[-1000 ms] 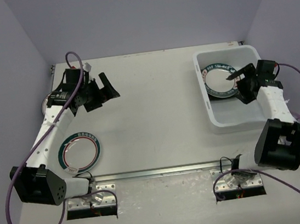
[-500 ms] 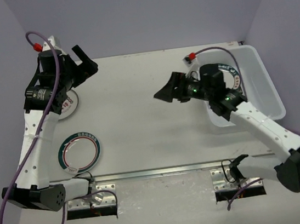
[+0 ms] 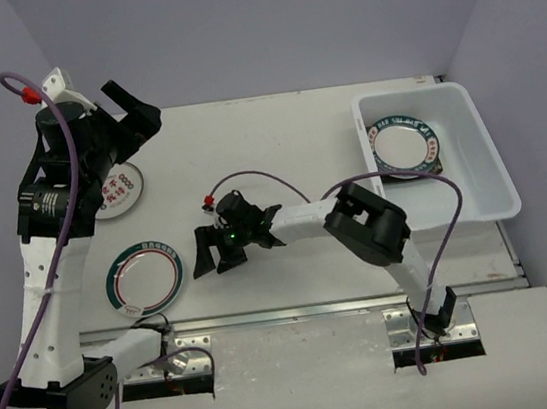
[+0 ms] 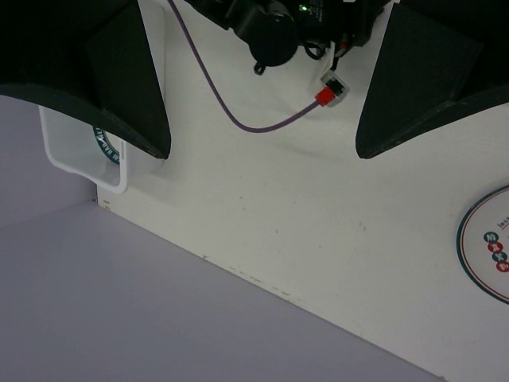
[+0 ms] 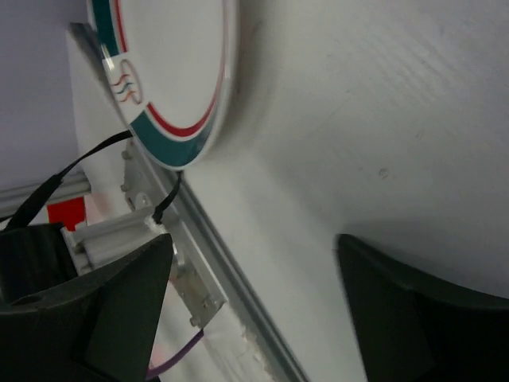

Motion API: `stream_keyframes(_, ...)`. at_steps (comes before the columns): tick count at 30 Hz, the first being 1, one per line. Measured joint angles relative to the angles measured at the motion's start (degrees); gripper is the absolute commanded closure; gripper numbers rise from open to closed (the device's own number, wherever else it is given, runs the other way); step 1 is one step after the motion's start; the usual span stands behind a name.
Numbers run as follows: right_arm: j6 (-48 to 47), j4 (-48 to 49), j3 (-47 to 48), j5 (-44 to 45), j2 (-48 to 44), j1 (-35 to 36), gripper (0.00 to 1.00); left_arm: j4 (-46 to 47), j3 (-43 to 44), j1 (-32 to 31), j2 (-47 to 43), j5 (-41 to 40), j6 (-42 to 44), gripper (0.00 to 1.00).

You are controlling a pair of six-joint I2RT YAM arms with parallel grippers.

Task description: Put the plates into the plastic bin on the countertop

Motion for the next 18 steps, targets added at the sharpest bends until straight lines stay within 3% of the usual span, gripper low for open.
stream_keyframes(4, 3.3, 0.8, 10.4, 0.4, 7.6, 0.4, 0.41, -1.5, -0.3, 0.0, -1.1, 0.2, -0.1, 0.0)
stream_keyframes(7, 7.5, 1.8, 17.4, 0.4, 13.8, 0.4, 0.66, -2.7, -0.3, 0.0, -1.3, 0.2, -0.1, 0.0)
stream_keyframes(9, 9.8, 2.3, 21.3, 0.2, 17.3, 0.4, 0.75, -3.2, -0.4, 0.0, -1.5, 0.3, -0.1, 0.0)
stream_keyframes(12, 12.0, 2.4, 25.7, -0.4, 21.0, 0.5, 0.96, -3.4, -1.2, 0.0, -2.1, 0.5, -0.1, 0.0)
stream_keyframes(13, 12.5, 2.3, 26.9, -0.6, 21.9, 0.6, 1.0, -3.4, -1.6, 0.0, -2.4, 0.5, -0.1, 0.0)
stream_keyframes(18, 11.0, -0.2, 27.4, 0.5, 21.2, 0.8, 1.0, -3.6, -4.2, 0.0, -3.3, 0.6, 0.2, 0.0)
